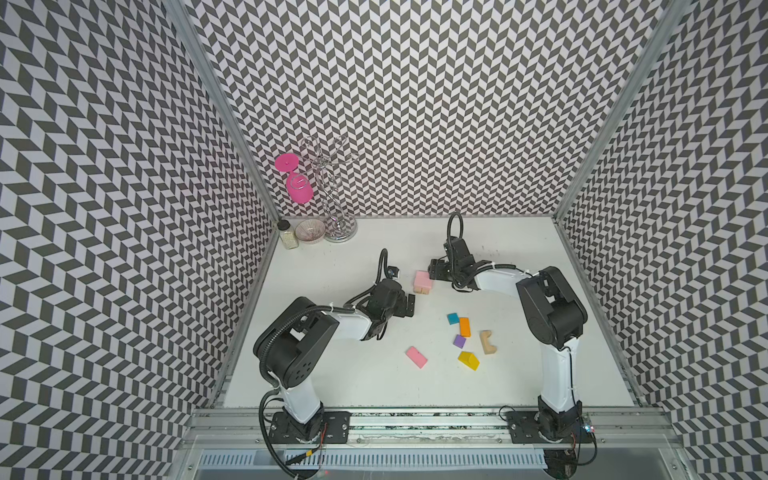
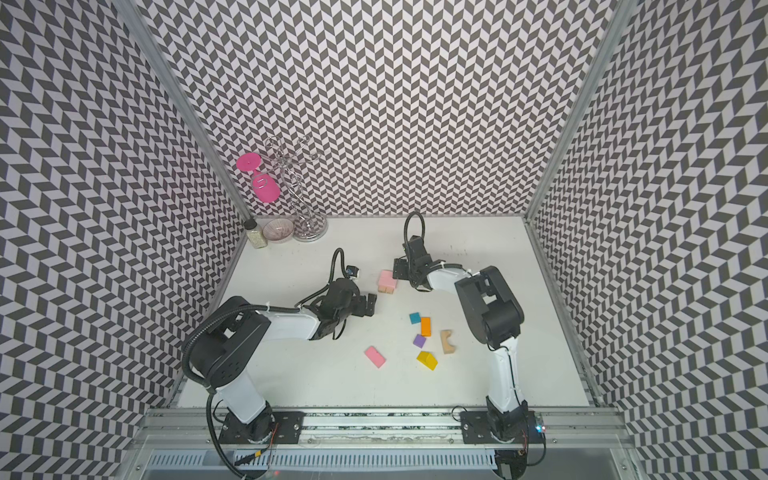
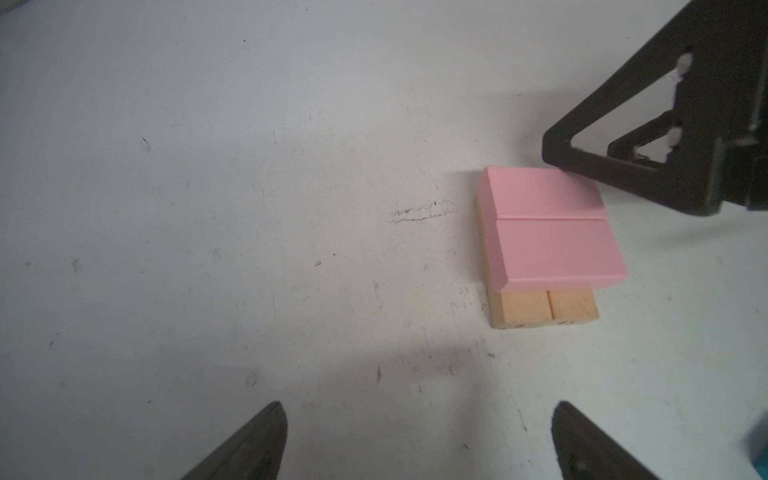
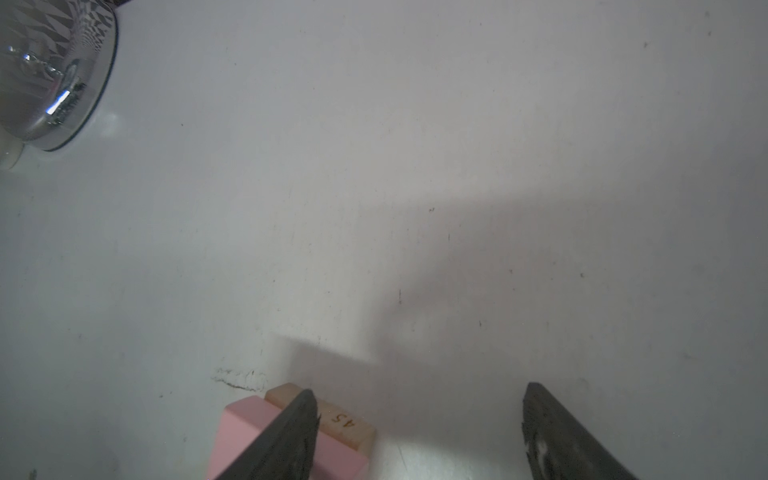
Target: Build the wood block tower
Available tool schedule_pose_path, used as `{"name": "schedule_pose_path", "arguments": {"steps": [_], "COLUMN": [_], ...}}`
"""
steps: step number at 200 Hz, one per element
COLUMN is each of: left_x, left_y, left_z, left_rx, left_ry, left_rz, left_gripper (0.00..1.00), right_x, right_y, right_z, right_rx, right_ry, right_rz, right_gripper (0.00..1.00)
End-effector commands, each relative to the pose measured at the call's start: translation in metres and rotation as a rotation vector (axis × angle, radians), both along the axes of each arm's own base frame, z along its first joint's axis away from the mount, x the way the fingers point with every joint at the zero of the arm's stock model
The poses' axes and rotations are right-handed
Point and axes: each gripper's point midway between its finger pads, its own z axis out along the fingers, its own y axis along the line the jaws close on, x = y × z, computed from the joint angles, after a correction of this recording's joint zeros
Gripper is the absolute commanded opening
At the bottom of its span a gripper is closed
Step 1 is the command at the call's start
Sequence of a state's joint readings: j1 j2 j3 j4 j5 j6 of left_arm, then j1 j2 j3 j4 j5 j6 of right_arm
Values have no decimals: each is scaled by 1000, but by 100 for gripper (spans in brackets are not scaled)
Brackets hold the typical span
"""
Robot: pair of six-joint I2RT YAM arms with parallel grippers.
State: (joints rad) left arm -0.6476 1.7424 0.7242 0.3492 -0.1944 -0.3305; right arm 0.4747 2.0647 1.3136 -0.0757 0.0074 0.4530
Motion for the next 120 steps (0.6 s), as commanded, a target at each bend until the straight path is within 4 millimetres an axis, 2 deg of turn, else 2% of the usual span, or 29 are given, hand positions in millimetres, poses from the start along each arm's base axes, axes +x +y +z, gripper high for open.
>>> {"name": "schedule_pose_path", "arguments": {"steps": [1, 26, 56, 78, 102, 120], "left_x": [7, 5, -8, -25, -43, -55], "left_y": [-5, 0, 16, 40, 65, 87], "left_z": [8, 22, 58, 87, 107, 110], "left_rx": [-16, -29, -80, -131, -178, -186], "left_ry": [-25, -48, -126, -204, -277, -326], "left_rz": [14, 25, 56, 115, 160, 210], "left_gripper": [100, 100, 100, 100, 100, 100], "right_x": [4, -2, -26, -70, -136, -179], "right_y": [0, -7, -21, -30, -9, 9], "right_z": [38, 63, 103, 116, 112, 104], "right_rx": [20, 24, 42, 44, 9, 22], "right_ry": [-80, -119, -187, -236, -295, -304], "right_rz": [-18, -32, -39, -12, 116, 225], "right_gripper": [76, 77, 79, 88, 95, 97]}}
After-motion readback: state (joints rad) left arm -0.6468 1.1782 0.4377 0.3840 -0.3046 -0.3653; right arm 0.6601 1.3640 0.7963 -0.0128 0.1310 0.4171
